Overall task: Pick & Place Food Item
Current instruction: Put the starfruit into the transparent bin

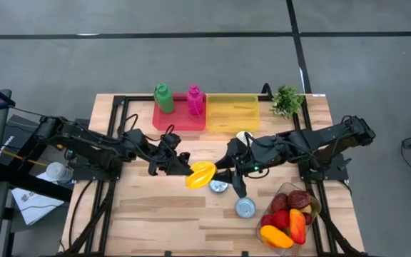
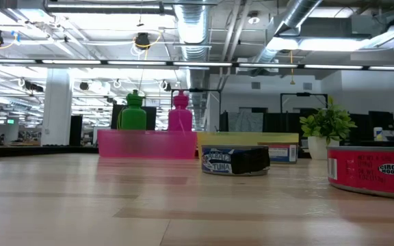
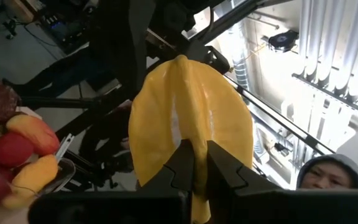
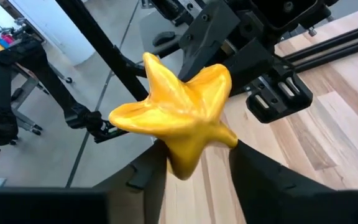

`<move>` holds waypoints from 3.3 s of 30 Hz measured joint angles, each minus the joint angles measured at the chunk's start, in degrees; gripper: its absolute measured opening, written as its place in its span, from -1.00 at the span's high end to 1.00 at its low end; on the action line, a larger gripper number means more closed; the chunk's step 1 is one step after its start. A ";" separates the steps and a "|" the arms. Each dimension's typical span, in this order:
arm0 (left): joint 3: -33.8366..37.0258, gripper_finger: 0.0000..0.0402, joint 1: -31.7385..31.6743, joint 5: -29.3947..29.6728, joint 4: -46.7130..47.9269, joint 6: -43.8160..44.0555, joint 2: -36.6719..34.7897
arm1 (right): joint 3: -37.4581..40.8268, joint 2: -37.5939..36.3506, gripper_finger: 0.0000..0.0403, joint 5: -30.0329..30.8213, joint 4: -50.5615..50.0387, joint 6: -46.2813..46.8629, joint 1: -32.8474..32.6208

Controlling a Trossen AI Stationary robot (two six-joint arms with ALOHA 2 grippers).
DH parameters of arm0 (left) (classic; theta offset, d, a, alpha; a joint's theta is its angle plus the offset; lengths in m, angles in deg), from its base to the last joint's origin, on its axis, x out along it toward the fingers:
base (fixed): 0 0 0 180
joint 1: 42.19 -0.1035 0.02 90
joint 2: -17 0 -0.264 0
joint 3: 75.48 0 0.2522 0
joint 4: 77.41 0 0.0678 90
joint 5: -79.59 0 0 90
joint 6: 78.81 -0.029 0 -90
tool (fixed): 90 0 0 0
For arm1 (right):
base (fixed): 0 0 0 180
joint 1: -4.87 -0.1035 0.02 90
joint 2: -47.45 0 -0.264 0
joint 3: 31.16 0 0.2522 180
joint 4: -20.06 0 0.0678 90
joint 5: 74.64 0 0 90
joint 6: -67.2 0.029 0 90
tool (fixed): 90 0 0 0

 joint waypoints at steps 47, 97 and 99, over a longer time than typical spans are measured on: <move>-0.02 -0.06 -5.54 1.72 20.59 -8.08 -13.42 | -0.04 -3.42 0.93 -4.44 -10.16 6.61 -8.06; 0.00 0.19 -5.84 4.96 30.84 -16.70 -19.89 | 10.75 1.32 0.89 0.50 -57.39 63.06 -32.78; 0.00 0.19 -5.84 4.97 30.84 -16.70 -19.89 | 10.99 1.31 0.89 1.56 -57.20 65.30 -33.85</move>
